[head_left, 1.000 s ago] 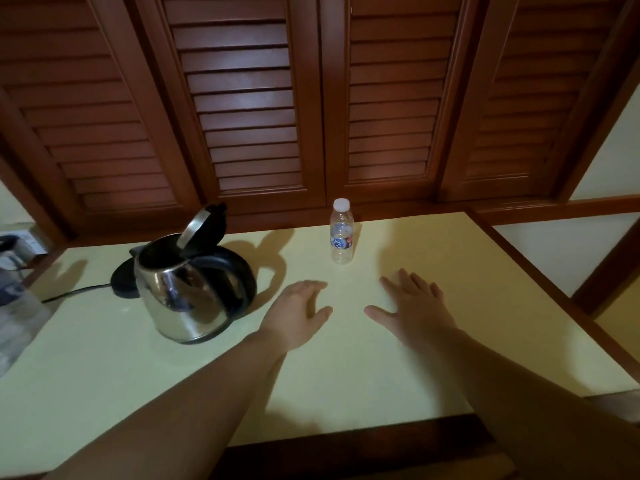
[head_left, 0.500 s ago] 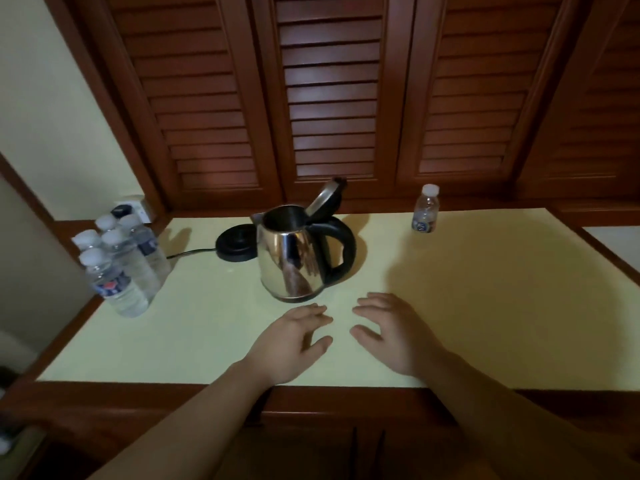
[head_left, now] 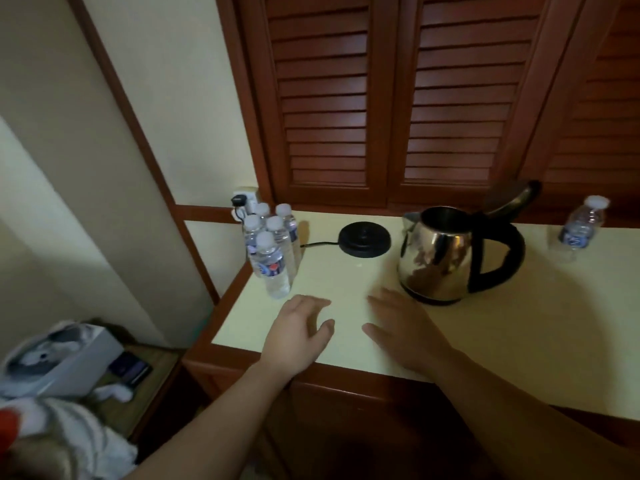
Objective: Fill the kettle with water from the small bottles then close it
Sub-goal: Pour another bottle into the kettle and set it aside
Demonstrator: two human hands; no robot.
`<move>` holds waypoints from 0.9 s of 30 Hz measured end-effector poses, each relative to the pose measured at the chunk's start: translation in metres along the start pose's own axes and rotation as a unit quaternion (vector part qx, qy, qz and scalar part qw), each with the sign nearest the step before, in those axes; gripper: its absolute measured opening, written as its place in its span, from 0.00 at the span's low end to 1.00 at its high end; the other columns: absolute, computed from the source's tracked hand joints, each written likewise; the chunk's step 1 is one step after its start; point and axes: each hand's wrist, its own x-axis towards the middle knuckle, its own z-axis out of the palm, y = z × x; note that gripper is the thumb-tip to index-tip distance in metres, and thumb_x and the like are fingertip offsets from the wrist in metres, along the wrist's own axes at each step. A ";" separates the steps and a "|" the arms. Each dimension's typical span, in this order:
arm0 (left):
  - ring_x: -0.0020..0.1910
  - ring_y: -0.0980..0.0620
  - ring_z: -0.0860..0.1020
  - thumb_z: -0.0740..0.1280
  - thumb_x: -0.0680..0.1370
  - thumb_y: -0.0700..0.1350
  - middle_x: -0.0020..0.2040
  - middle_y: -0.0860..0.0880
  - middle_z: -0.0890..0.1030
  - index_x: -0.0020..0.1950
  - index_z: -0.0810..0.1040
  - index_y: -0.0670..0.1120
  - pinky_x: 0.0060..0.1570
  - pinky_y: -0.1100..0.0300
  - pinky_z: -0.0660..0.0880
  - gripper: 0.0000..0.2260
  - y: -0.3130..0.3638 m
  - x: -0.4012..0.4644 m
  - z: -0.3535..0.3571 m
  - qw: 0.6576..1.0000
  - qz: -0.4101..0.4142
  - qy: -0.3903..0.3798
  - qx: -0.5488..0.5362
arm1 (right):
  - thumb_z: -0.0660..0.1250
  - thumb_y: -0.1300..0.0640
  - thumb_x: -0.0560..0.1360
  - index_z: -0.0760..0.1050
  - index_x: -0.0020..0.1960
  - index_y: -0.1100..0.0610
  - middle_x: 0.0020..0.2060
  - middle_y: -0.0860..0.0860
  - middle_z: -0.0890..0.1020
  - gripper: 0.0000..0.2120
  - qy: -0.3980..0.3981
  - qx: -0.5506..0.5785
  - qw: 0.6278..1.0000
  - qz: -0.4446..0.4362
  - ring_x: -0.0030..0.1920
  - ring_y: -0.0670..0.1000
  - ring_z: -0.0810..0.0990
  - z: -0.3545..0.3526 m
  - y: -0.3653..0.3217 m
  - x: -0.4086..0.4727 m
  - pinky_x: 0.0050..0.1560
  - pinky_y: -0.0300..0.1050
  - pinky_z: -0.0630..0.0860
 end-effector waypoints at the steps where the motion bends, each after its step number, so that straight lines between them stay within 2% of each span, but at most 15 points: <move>1: 0.63 0.59 0.75 0.69 0.79 0.59 0.62 0.59 0.77 0.67 0.79 0.57 0.64 0.57 0.75 0.17 -0.010 -0.001 -0.008 1.000 -0.023 0.017 -0.011 | 0.53 0.33 0.82 0.57 0.83 0.46 0.83 0.48 0.54 0.34 -0.004 -0.015 1.000 0.009 0.83 0.50 0.50 0.004 0.000 0.003 0.81 0.53 0.49; 4: 0.57 0.56 0.76 0.72 0.77 0.58 0.56 0.56 0.77 0.62 0.78 0.53 0.55 0.60 0.76 0.16 -0.031 0.002 -0.028 0.991 -0.097 0.076 -0.043 | 0.54 0.32 0.81 0.59 0.82 0.45 0.83 0.46 0.55 0.33 0.001 -0.018 0.999 0.029 0.82 0.49 0.52 0.009 0.005 0.005 0.81 0.52 0.51; 6: 0.53 0.56 0.77 0.75 0.74 0.58 0.55 0.55 0.76 0.60 0.74 0.52 0.48 0.63 0.74 0.20 -0.041 0.007 -0.038 0.980 -0.150 0.105 -0.074 | 0.57 0.33 0.81 0.61 0.81 0.44 0.83 0.45 0.57 0.32 0.009 -0.001 1.000 0.026 0.82 0.47 0.53 0.008 0.007 0.003 0.80 0.49 0.50; 9: 0.57 0.57 0.76 0.78 0.71 0.59 0.61 0.56 0.77 0.67 0.72 0.51 0.51 0.63 0.73 0.30 -0.052 0.017 -0.044 0.970 -0.176 0.120 -0.116 | 0.57 0.34 0.81 0.61 0.81 0.43 0.82 0.44 0.57 0.31 0.015 -0.004 1.000 0.026 0.81 0.46 0.53 0.007 0.005 0.001 0.78 0.44 0.47; 12: 0.60 0.61 0.76 0.79 0.71 0.57 0.63 0.62 0.76 0.73 0.69 0.56 0.55 0.62 0.74 0.35 -0.048 0.030 -0.046 0.965 -0.160 0.116 -0.173 | 0.58 0.35 0.82 0.60 0.82 0.44 0.83 0.44 0.56 0.31 0.017 -0.001 0.999 0.034 0.82 0.46 0.53 0.006 0.002 -0.002 0.79 0.44 0.47; 16: 0.55 0.62 0.81 0.80 0.71 0.54 0.57 0.62 0.81 0.64 0.71 0.63 0.52 0.60 0.79 0.27 -0.036 0.039 -0.036 0.966 -0.122 0.115 -0.199 | 0.59 0.35 0.82 0.60 0.82 0.44 0.83 0.43 0.55 0.31 -0.005 0.026 0.998 0.049 0.82 0.46 0.51 0.000 0.001 -0.007 0.80 0.45 0.48; 19: 0.55 0.62 0.80 0.79 0.71 0.54 0.56 0.61 0.82 0.65 0.73 0.60 0.55 0.58 0.79 0.26 -0.026 0.041 -0.021 0.973 -0.097 0.091 -0.191 | 0.61 0.37 0.81 0.62 0.81 0.44 0.82 0.44 0.58 0.31 -0.003 0.078 0.995 0.059 0.81 0.46 0.54 -0.009 -0.001 -0.011 0.79 0.45 0.52; 24: 0.58 0.61 0.80 0.76 0.75 0.51 0.59 0.61 0.81 0.69 0.72 0.59 0.57 0.67 0.74 0.24 0.007 0.047 0.011 0.980 -0.044 0.022 -0.194 | 0.64 0.39 0.81 0.65 0.79 0.46 0.79 0.46 0.66 0.29 0.051 0.082 0.993 0.065 0.79 0.49 0.62 -0.032 0.005 -0.016 0.78 0.45 0.58; 27: 0.56 0.58 0.80 0.77 0.76 0.52 0.57 0.60 0.80 0.71 0.73 0.53 0.50 0.78 0.70 0.26 0.029 0.050 0.029 0.984 -0.023 -0.004 -0.178 | 0.65 0.37 0.79 0.68 0.78 0.46 0.76 0.46 0.70 0.30 0.090 0.107 0.988 0.065 0.75 0.46 0.68 -0.053 0.007 -0.018 0.76 0.45 0.64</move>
